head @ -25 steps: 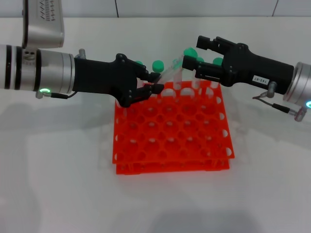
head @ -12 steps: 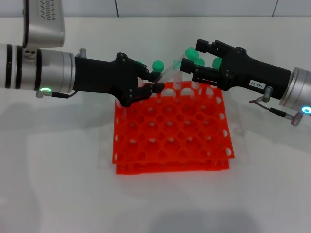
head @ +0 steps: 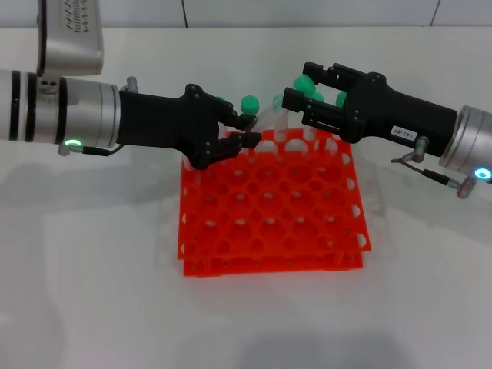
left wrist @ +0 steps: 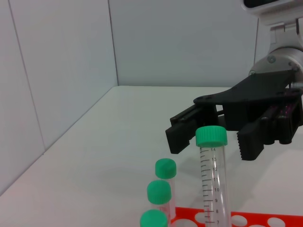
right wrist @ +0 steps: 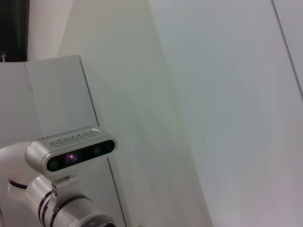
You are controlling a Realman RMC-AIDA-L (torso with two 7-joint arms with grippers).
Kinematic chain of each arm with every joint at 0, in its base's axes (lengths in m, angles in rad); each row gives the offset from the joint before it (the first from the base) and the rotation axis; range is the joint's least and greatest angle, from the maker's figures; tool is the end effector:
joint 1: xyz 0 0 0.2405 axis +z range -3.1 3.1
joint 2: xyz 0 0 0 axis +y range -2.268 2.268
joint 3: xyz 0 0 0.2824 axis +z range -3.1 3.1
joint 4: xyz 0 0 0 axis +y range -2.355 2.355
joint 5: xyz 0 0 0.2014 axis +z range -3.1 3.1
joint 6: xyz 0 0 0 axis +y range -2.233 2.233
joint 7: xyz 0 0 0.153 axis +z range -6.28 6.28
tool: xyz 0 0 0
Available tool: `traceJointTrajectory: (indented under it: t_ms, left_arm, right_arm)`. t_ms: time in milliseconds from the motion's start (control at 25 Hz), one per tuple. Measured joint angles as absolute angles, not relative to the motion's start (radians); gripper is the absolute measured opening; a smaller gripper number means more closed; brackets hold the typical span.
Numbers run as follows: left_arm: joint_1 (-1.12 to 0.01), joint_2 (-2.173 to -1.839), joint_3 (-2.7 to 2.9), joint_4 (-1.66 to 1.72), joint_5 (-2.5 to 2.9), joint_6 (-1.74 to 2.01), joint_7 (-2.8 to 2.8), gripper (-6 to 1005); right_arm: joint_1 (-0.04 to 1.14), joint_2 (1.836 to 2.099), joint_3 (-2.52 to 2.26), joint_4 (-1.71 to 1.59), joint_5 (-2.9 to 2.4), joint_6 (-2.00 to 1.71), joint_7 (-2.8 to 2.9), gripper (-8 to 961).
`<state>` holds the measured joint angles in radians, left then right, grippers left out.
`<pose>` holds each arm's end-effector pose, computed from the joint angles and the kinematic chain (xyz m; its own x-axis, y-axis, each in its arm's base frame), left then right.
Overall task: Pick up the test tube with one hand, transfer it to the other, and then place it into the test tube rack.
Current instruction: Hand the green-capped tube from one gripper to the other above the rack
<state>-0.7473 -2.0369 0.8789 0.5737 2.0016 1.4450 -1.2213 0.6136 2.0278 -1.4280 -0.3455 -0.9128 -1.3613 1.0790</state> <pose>-0.2134 0.3875 -0.0421 0.9428 0.0450 0.3303 0.1071 -0.9792 -0.1722 0.2078 0.3669 -0.0514 0.5930 -0.1755 -0.7858 -0.4416 -0.8870 -0.1352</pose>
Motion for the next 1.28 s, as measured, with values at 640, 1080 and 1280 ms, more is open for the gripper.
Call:
traceJointTrajectory:
  t_ms: [640,1080,1280]
  left_arm:
    - [-0.741,-2.042,0.879,0.574,1.997,1.445,-1.212,200]
    - [-0.742,-2.05,0.891,0.574,2.0,1.445,-1.212,199]
    - [-0.743,-2.051,0.903,0.576,1.997,1.446,-1.235,200]
  right_arm:
    - [0.615,2.028,-1.459,-0.346,-0.894,-1.377,1.057,584]
    - [0.615,2.028,-1.466,-0.347,-0.888,-1.374,1.056,292]
    - [0.614,2.028,-1.466,-0.347,-0.887,-1.374,1.056,259]
